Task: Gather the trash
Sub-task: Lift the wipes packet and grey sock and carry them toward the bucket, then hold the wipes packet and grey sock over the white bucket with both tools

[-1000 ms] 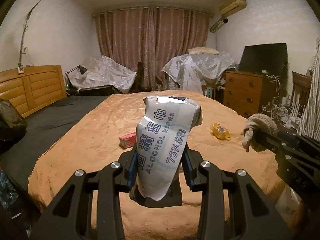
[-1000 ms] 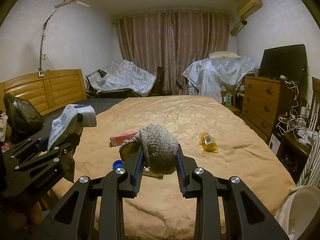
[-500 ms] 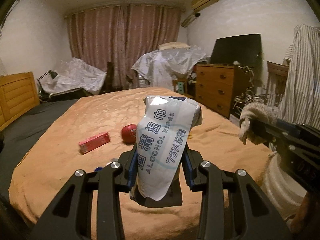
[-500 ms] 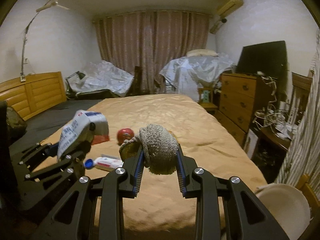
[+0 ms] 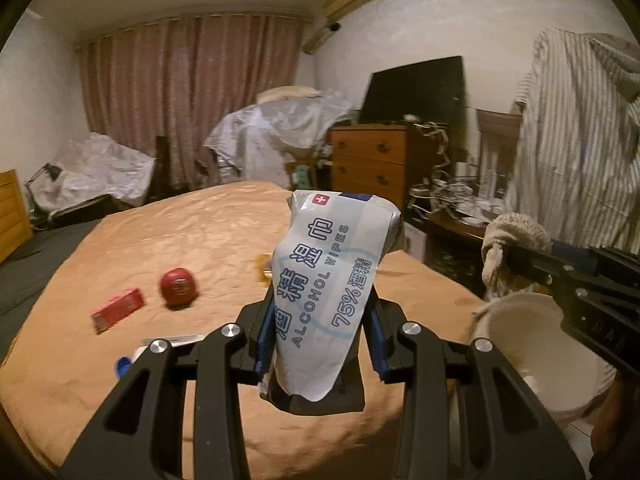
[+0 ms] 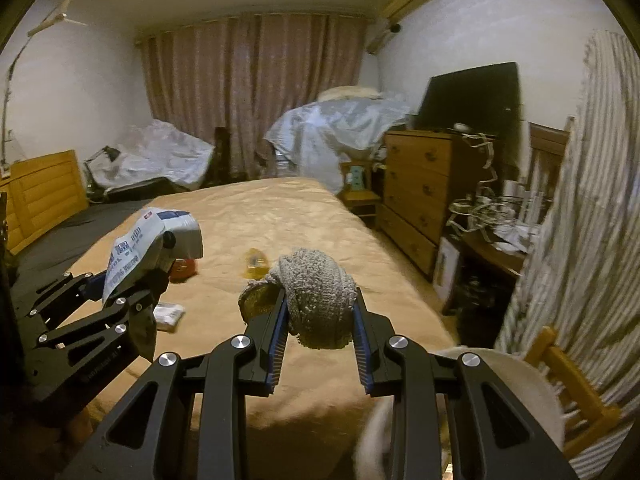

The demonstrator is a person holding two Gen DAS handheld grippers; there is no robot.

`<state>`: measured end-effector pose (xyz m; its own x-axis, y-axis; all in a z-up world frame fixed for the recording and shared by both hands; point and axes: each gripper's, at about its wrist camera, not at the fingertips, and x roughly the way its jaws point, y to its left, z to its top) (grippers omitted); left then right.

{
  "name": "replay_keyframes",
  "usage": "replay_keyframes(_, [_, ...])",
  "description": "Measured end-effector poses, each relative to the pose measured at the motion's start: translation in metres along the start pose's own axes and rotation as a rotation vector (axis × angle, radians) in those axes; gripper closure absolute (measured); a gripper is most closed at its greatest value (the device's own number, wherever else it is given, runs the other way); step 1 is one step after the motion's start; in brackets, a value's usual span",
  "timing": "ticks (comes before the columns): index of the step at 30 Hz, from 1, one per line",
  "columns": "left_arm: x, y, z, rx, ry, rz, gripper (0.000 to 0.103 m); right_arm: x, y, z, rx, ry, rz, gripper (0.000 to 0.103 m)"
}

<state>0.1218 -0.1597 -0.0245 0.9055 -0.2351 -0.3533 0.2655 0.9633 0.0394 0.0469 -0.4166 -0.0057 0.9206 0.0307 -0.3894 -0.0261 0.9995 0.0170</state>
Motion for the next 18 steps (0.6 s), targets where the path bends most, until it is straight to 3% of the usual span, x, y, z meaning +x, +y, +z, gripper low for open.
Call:
replay_keyframes(11, [0.020,-0.084,0.005,0.069,0.035,-0.160,0.067,-0.024,-0.113,0.002,0.050,0.042,-0.144,0.072])
replay_keyframes(18, [0.039,-0.132,0.003,0.103,0.103,-0.249,0.066,-0.025,-0.182,-0.015,0.111,0.132,-0.197,0.072])
